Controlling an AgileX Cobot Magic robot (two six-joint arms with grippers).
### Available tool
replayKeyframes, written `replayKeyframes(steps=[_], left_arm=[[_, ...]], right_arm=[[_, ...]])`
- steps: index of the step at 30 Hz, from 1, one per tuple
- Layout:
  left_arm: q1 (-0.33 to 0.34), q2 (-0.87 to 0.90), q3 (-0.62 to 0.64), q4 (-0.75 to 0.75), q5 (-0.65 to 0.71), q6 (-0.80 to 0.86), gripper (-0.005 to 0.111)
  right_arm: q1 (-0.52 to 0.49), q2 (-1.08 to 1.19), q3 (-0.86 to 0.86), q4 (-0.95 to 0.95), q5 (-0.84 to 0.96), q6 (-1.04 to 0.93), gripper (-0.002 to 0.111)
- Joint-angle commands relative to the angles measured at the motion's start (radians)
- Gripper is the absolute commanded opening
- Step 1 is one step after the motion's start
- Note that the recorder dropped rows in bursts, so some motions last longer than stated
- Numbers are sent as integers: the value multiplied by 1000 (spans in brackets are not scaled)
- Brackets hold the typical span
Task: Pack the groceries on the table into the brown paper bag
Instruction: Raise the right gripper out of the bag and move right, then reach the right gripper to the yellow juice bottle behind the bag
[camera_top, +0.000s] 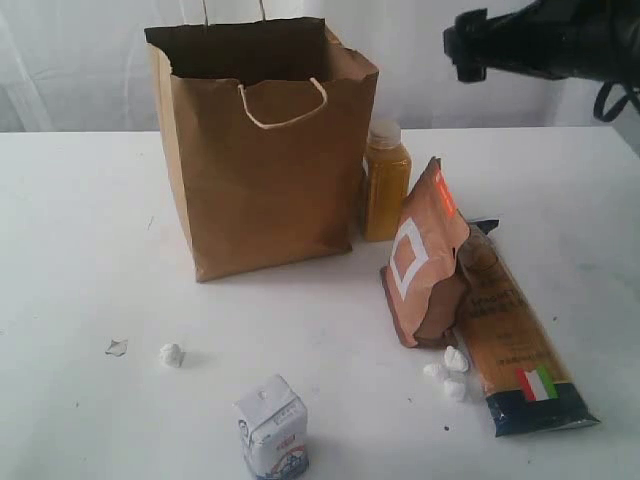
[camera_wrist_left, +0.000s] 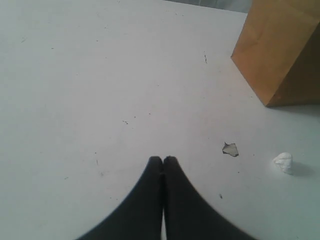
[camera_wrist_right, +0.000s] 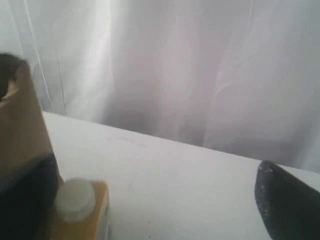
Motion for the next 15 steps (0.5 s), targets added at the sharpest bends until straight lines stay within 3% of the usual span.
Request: replayKeyframes(steps=[1,3,5,15], left_arm=[[3,0,5,-11,5,-8,0],[3,0,5,-11,5,-8,0],[3,0,5,-11,5,-8,0],[3,0,5,-22,5,-8,0]], right_arm=[[-136,126,-104,-6,318,166,102],[-153,189,-139,-6,512,185,102],[-153,243,-152,-6,597,150,102],[-153,322,-151,-35,591,100,102]])
